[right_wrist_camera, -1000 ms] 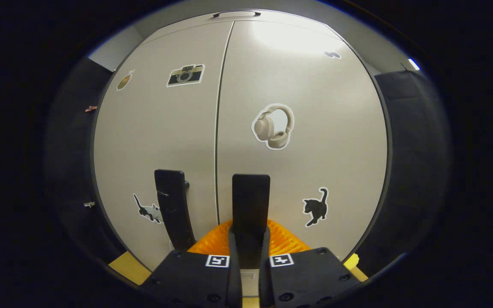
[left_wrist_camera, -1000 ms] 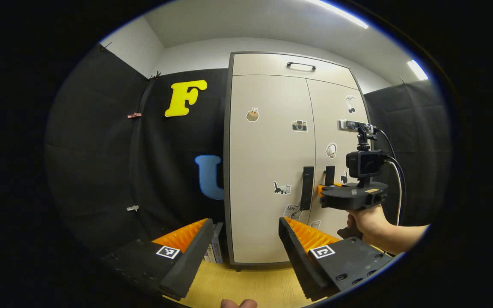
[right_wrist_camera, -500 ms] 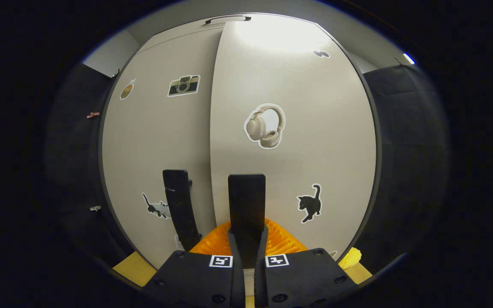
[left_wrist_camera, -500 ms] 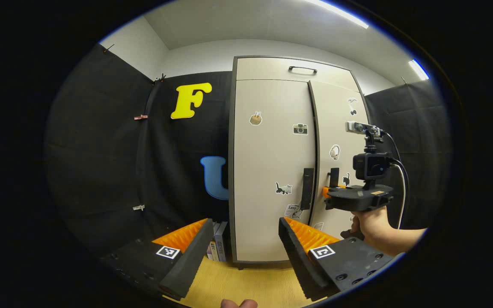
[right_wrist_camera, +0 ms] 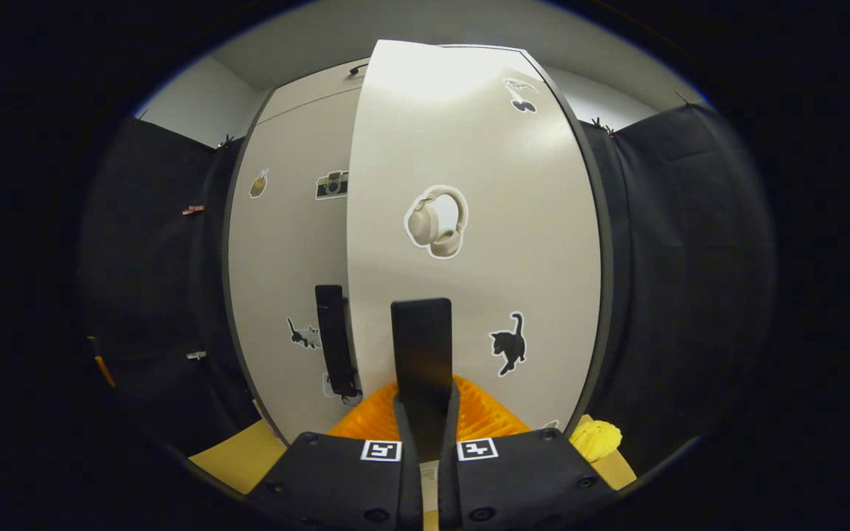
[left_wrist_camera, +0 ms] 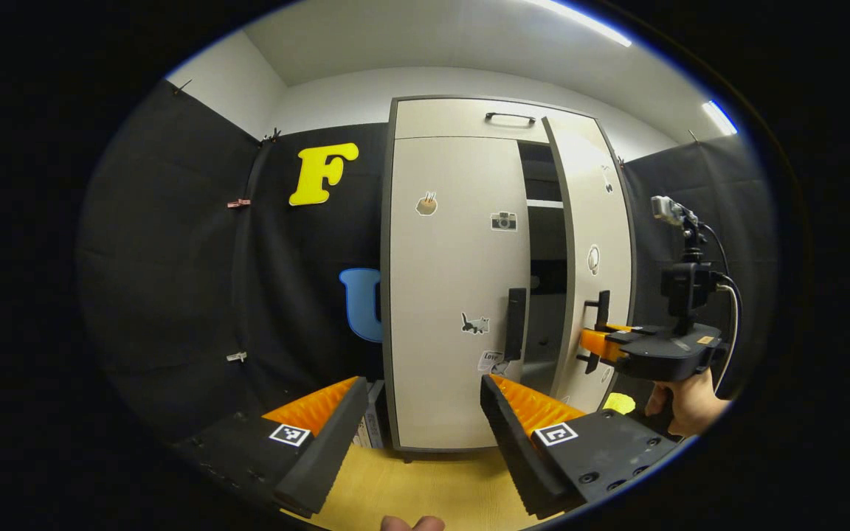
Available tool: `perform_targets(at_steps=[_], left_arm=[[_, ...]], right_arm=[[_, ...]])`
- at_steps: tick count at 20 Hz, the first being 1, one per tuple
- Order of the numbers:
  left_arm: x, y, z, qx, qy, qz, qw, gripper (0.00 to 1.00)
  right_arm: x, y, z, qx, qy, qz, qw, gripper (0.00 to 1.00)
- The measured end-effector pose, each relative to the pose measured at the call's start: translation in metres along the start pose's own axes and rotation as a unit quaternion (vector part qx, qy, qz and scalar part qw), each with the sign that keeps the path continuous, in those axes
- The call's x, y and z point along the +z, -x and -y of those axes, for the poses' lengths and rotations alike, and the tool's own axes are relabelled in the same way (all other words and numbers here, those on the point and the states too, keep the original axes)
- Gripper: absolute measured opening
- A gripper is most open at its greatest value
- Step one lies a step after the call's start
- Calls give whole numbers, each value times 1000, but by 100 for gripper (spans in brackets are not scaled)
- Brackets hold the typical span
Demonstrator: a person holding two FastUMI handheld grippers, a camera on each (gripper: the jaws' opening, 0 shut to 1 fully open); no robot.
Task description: Open the right door of the double-door shoe cabinet with the right hand, and open the left door with the left hand.
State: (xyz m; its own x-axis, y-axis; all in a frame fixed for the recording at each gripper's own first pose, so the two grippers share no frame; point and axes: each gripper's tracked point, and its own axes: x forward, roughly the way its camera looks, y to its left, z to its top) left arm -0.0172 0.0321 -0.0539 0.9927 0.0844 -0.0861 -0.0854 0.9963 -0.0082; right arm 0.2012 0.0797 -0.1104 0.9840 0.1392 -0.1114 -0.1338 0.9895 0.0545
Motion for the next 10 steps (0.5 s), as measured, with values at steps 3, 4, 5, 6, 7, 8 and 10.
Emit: perform_targets(at_steps=[3, 4, 5, 6, 7, 8, 10], left_arm=[[3, 4, 8, -3, -1, 3, 1000, 95], [3, 4, 9, -3, -3, 3, 1000, 95], [4, 4, 12, -4, -4, 3, 1000, 95], [4, 4, 14, -5, -4, 3, 1000, 95], [4, 4, 16, -6, -4, 3, 1000, 95], [4, 4, 18, -7, -3, 3, 1000, 95], [4, 3, 24, -11, 0, 3, 1000, 95]], right_arm=[[1, 7, 4, 8, -4, 0, 1000, 12], [2, 8, 6, 9, -1, 3, 1000, 12], [2, 10, 8, 11, 0, 4, 1000, 12], [2, 12, 9, 13, -3, 5, 1000, 12], [2, 14, 11, 13, -4, 6, 1000, 12], [3, 16, 13, 13, -3, 8, 1000, 12], [4, 20, 18, 11, -8, 12, 1000, 12]])
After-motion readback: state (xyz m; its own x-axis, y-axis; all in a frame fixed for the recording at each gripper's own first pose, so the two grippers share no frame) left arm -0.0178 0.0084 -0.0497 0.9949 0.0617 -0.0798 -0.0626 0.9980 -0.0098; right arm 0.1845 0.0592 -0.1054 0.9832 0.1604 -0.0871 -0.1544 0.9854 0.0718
